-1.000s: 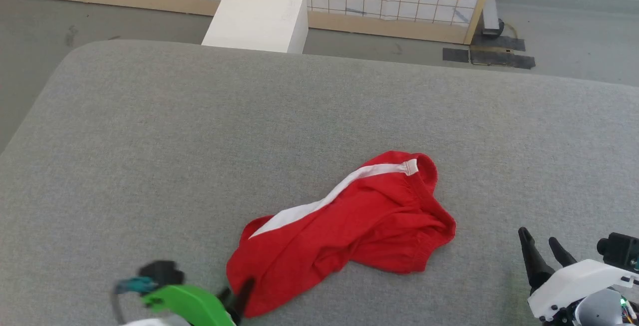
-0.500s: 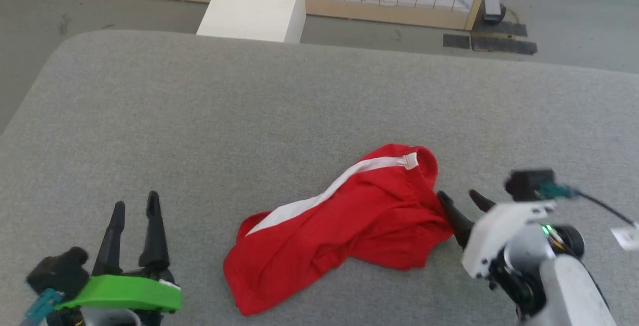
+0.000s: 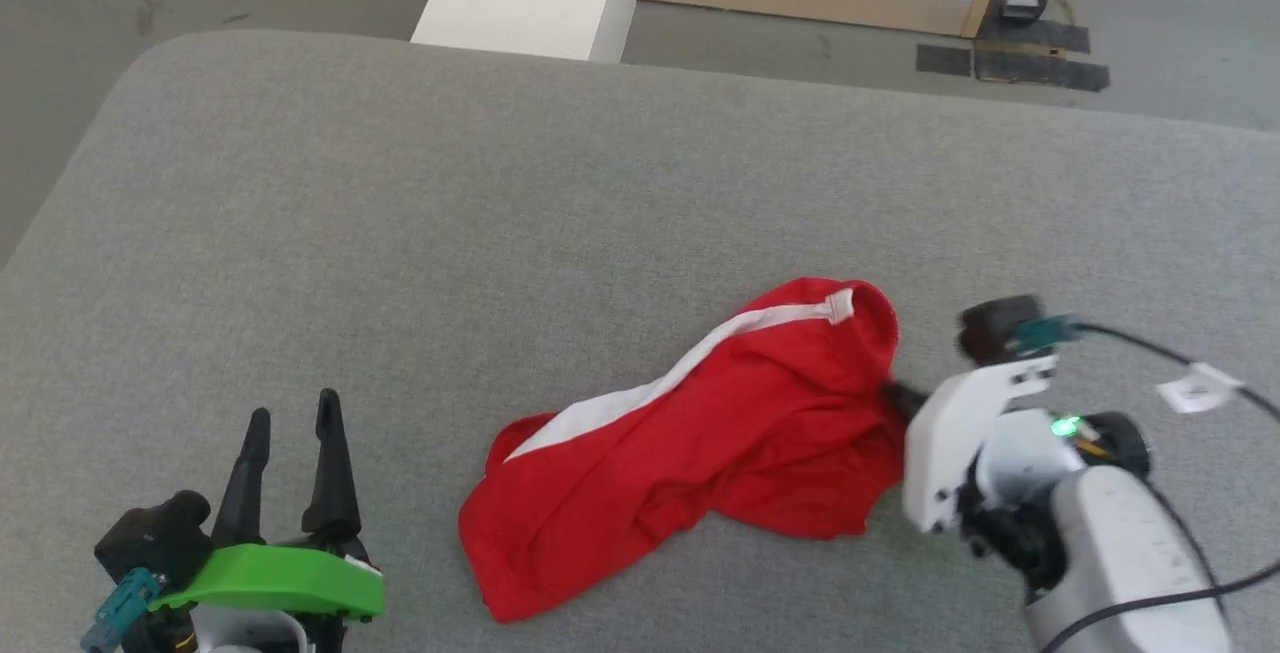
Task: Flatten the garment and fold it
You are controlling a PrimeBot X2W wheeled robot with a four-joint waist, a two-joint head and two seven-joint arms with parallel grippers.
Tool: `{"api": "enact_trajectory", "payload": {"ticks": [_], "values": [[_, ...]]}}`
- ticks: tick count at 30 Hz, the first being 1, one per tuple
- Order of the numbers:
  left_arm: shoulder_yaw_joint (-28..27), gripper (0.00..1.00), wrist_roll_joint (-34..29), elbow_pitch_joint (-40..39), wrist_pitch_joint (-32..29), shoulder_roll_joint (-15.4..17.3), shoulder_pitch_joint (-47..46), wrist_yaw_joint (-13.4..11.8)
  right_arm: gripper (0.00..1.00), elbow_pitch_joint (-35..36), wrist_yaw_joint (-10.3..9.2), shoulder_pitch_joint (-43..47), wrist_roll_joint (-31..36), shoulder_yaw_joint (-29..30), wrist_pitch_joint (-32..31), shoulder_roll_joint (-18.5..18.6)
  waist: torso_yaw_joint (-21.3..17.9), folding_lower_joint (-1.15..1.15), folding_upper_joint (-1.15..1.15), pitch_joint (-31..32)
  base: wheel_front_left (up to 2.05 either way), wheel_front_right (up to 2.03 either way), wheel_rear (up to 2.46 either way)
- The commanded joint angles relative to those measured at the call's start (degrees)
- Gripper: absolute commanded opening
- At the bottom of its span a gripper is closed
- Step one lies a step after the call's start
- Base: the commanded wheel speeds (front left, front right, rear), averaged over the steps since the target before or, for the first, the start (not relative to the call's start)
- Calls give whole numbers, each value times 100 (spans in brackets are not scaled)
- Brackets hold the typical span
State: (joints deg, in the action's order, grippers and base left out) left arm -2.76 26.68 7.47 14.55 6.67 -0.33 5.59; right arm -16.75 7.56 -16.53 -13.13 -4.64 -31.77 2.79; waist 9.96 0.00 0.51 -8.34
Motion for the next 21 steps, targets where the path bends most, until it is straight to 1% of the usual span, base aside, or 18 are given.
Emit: {"api": "enact_trajectory", "payload": {"ticks": [1,2,4,5,10,12,15,16,17,20,21], "values": [[-1,100,-62,-25,42,-54,-103,53,0,140,-8,-4,-103,173,111,9,-44,0,-51,75,0,0,0],[-2,100,-78,-55,42,-75,-109,69,0,254,-8,74,-175,352,167,9,-55,0,-51,109,0,0,0],[10,100,-102,-53,43,-107,-96,90,0,514,-8,287,-93,726,215,9,-81,0,-51,159,0,0,0],[21,100,-132,-44,43,-129,-81,106,0,826,-8,586,-58,1185,219,9,-113,0,-51,188,0,0,0],[93,100,-146,34,44,-163,-12,135,0,1417,-8,1532,-7,2220,39,9,-229,0,-51,233,0,0,0],[137,100,-149,82,44,-165,12,143,0,1457,-8,1900,7,2431,-169,9,-288,0,-51,240,0,0,0],[186,100,-115,196,37,-151,38,150,0,1370,-8,2257,-165,2426,-483,9,-385,0,-51,254,0,0,0],[202,100,-94,230,14,-144,33,151,5,1368,-8,2271,-271,2424,-437,9,-410,0,-51,254,0,0,0],[217,100,-74,257,-7,-137,27,153,100,1370,-8,2252,-391,2428,-324,9,-439,0,-51,259,0,0,0],[336,100,6,296,-165,-131,-34,161,100,1353,-8,2082,-761,2539,290,9,-510,0,-51,290,0,0,0],[415,100,51,285,-264,-133,-82,165,100,1371,-8,2003,-795,2627,588,9,-523,0,-51,300,0,0,0]]}}
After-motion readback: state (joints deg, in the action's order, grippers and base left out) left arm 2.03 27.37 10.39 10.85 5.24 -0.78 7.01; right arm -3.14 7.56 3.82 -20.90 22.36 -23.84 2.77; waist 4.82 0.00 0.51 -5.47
